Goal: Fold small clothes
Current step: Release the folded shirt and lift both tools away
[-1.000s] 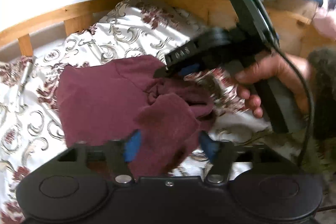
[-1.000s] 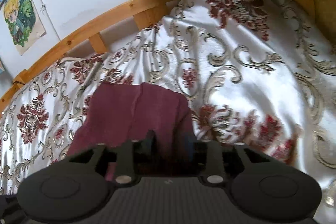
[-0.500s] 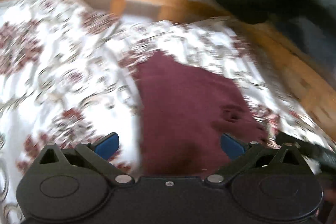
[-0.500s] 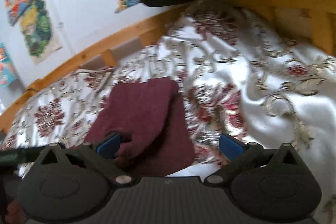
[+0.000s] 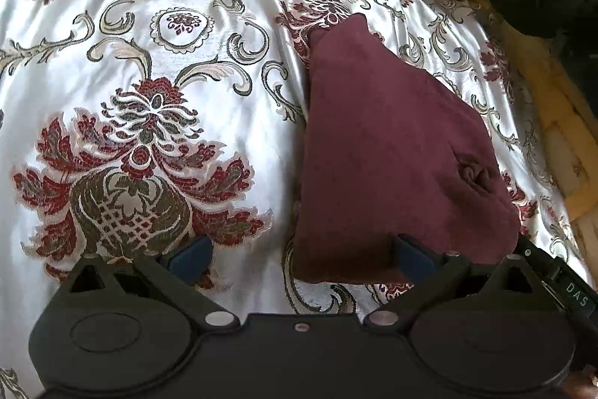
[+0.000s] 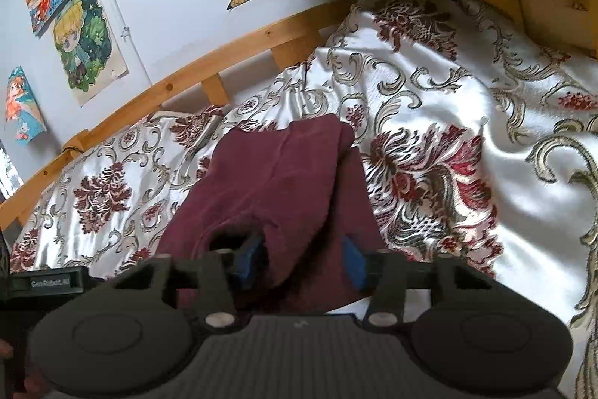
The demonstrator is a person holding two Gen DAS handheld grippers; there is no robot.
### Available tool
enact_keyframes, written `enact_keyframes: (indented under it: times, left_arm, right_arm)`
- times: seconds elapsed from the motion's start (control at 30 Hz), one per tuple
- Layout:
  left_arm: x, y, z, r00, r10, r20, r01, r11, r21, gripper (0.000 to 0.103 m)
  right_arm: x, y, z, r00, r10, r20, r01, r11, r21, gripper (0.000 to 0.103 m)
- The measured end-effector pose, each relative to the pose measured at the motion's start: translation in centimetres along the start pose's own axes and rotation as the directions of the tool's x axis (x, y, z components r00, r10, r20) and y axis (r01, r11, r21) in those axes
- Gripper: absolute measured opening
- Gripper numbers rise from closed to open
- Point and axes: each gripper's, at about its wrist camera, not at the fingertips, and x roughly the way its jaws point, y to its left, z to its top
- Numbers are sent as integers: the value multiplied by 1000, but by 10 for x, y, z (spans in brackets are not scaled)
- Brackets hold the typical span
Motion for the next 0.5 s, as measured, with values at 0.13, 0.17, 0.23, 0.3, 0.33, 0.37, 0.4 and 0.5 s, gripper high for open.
enact_keyframes:
  times: [0.13,0.17,0.23,0.3,0.33,0.37,0.4,0.5]
  left_arm:
    - [-1,-4,-1,1000,14,5,-14,1000,11,102]
    - [-1,-5,-2,1000,18,6,-18,1000,13,102]
    - [1,-7,-1,1000,25,5,-25,999,19,102]
    - [2,-9,-2,1000,31,2,-31,999,23,102]
    - [2,-9,-1,999,33,-1,-33,999,21,102]
    - [2,-10,-1,999,34,-3,-34,999,20,102]
    - [3,-10,-1,999,35,-4,-35,999,19,102]
    - [3,-15,-3,999,39,-6,-39,999,28,102]
  right_arm:
    - [0,0,-2,1000,-13,0,13,1000,8,22]
    - [-1,1,-3,1000,-23,2,23,1000,3,16]
    - [-4,2,-4,999,-46,15,46,999,7,15]
    - [-6,-1,-3,999,-42,21,41,998,51,14]
    - [-7,-4,-2,999,-40,21,38,997,70,13]
    - [-7,-5,-2,999,-43,21,41,996,76,12]
    - [-7,-5,-2,998,-50,24,48,996,75,11]
    - [-10,-5,-2,998,-60,36,57,995,79,10]
